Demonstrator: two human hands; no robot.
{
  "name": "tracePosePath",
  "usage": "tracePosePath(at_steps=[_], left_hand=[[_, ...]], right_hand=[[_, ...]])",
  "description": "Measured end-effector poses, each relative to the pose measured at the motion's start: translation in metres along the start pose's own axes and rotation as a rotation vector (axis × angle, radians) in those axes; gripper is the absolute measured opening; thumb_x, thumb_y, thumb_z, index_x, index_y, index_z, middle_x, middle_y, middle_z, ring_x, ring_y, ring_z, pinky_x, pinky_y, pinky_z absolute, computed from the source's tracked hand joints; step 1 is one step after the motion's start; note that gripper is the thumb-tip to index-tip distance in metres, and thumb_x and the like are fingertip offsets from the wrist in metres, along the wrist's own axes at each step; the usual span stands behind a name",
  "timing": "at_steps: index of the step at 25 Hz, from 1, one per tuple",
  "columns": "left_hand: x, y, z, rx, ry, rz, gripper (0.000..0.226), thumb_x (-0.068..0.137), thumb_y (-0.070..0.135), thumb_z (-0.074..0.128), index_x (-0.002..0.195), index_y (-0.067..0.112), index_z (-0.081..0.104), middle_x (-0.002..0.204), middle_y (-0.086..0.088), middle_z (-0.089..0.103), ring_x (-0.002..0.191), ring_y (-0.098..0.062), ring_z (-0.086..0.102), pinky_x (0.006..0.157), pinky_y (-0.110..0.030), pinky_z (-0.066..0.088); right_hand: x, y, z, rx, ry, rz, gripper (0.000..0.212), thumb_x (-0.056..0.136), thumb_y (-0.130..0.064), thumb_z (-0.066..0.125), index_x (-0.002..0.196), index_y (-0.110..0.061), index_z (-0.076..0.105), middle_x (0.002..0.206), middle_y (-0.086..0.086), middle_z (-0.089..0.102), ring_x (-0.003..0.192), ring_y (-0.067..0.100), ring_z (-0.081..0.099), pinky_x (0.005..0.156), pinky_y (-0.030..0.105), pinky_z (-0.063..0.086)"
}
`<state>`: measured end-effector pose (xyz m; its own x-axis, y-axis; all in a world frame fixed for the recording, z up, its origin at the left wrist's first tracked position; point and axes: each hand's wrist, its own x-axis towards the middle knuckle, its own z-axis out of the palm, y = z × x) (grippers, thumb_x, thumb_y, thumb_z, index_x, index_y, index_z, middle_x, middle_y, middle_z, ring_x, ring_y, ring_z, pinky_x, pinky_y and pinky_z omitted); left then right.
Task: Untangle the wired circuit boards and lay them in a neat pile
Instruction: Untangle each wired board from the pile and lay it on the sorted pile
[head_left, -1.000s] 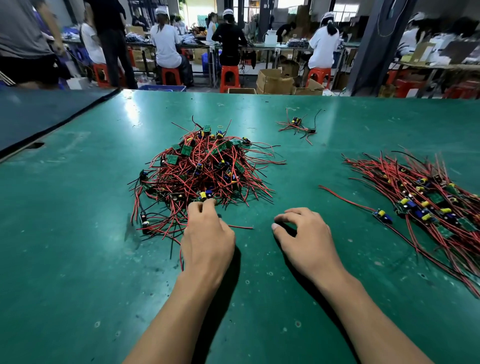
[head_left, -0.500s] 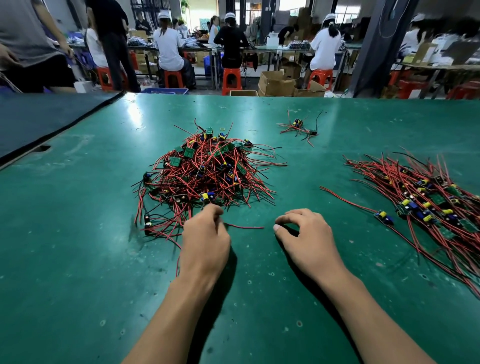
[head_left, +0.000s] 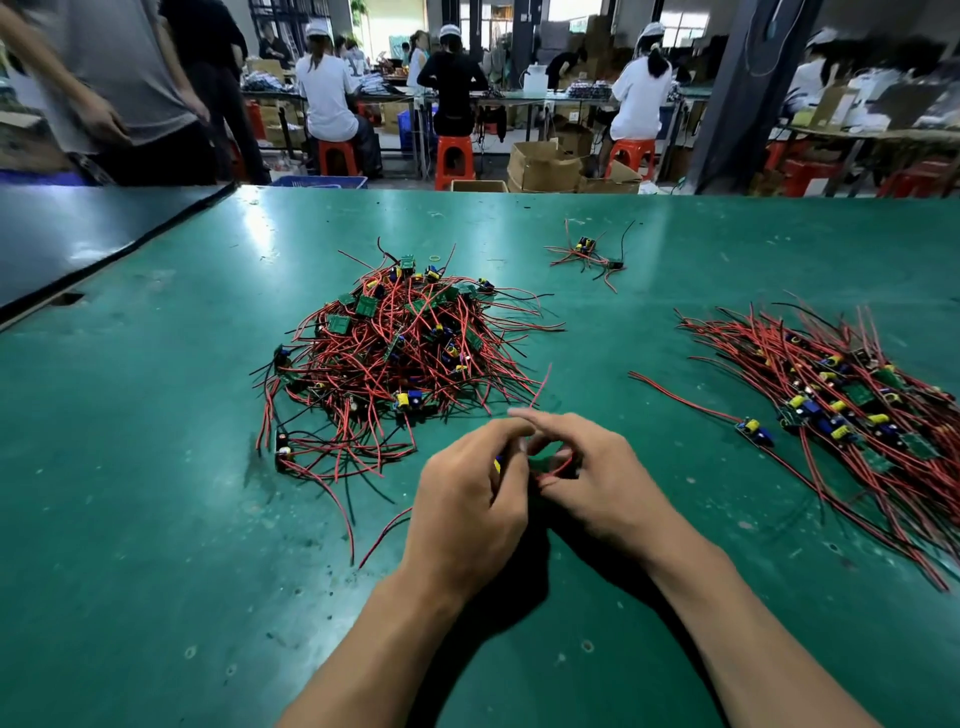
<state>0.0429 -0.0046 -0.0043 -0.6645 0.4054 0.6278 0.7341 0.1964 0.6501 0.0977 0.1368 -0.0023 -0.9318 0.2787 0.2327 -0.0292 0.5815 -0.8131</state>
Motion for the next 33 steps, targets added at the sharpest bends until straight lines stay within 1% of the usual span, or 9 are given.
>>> tracePosePath(at_steps=[2,4,6,9,14,18,24,29,33], left_hand=[[-0.001,0.003,0.000,0.018,-0.008,0.009,0.024,0.088,0.017,0.055,0.107,0.014,0.069,0.096,0.001,0.073,0.085,-0.015,0.066,0.077,-0.028,0.050],[-0.001,0.004,0.000,0.033,0.016,0.048,0.031,0.091,0.023,0.051,0.117,0.013,0.066,0.108,-0.001,0.069,0.093,-0.014,0.064,0.082,-0.028,0.050],[0.003,0.004,0.000,0.030,0.100,0.090,0.038,0.093,0.024,0.051,0.127,0.012,0.059,0.125,-0.004,0.058,0.098,-0.004,0.057,0.085,-0.021,0.047],[0.005,0.004,-0.001,-0.022,0.234,0.031,0.042,0.091,0.020,0.057,0.133,0.014,0.052,0.136,-0.002,0.044,0.079,-0.002,0.057,0.069,-0.014,0.048],[0.010,-0.007,0.002,-0.192,0.120,-0.367,0.007,0.096,0.018,0.060,0.100,0.018,0.065,0.080,0.000,0.068,0.062,-0.017,0.059,0.060,-0.031,0.051],[0.013,-0.001,0.001,-0.579,-0.093,-0.552,0.010,0.096,0.015,0.059,0.100,0.020,0.068,0.074,-0.004,0.072,0.058,-0.017,0.061,0.052,-0.025,0.049],[0.009,0.005,-0.001,-0.478,-0.130,-0.399,0.038,0.071,0.012,0.059,0.107,0.018,0.070,0.090,0.000,0.076,0.079,-0.018,0.071,0.076,-0.030,0.057],[0.011,0.005,-0.001,-0.710,-0.124,-0.519,0.027,0.084,0.005,0.073,0.107,0.018,0.072,0.090,0.000,0.077,0.075,-0.010,0.069,0.063,-0.020,0.052],[0.010,0.003,-0.002,-0.757,-0.133,-0.530,0.031,0.083,0.000,0.072,0.108,0.018,0.072,0.082,0.001,0.074,0.070,-0.005,0.063,0.063,-0.017,0.050]], right_hand=[[-0.001,-0.001,0.007,-0.048,-0.025,-0.050,0.009,0.077,-0.010,0.066,0.082,-0.017,0.070,0.081,0.005,0.062,0.070,0.020,0.057,0.064,0.033,0.050],[-0.003,0.001,0.012,-0.001,0.000,-0.031,0.014,0.080,-0.025,0.064,0.068,-0.018,0.063,0.068,-0.003,0.059,0.062,0.008,0.052,0.057,0.031,0.046],[-0.001,0.004,0.010,0.092,0.132,0.023,0.019,0.085,-0.024,0.070,0.067,-0.024,0.066,0.061,-0.010,0.061,0.055,0.001,0.051,0.054,0.019,0.042],[0.009,0.002,-0.002,0.468,0.385,0.218,0.013,0.093,-0.021,0.069,0.082,-0.015,0.070,0.059,-0.001,0.066,0.049,0.010,0.059,0.050,0.023,0.048],[0.013,-0.007,-0.019,1.098,0.382,0.325,0.014,0.088,-0.019,0.064,0.082,-0.013,0.075,0.067,-0.001,0.067,0.052,0.012,0.064,0.052,0.023,0.055],[0.009,-0.016,-0.010,1.078,0.156,0.346,0.015,0.079,-0.022,0.069,0.086,-0.011,0.076,0.073,0.005,0.068,0.054,0.012,0.063,0.054,0.023,0.056],[0.008,-0.017,-0.002,1.044,0.168,0.378,0.026,0.073,-0.014,0.072,0.096,-0.004,0.065,0.076,0.012,0.073,0.057,0.016,0.069,0.054,0.023,0.057],[0.009,-0.017,-0.001,1.059,0.237,0.431,0.035,0.068,-0.017,0.077,0.098,-0.009,0.060,0.067,0.004,0.069,0.052,0.012,0.064,0.050,0.022,0.054],[0.007,-0.020,0.001,1.022,0.029,0.583,0.039,0.064,-0.039,0.081,0.093,-0.014,0.072,0.072,0.001,0.067,0.049,0.006,0.052,0.042,0.016,0.044]])
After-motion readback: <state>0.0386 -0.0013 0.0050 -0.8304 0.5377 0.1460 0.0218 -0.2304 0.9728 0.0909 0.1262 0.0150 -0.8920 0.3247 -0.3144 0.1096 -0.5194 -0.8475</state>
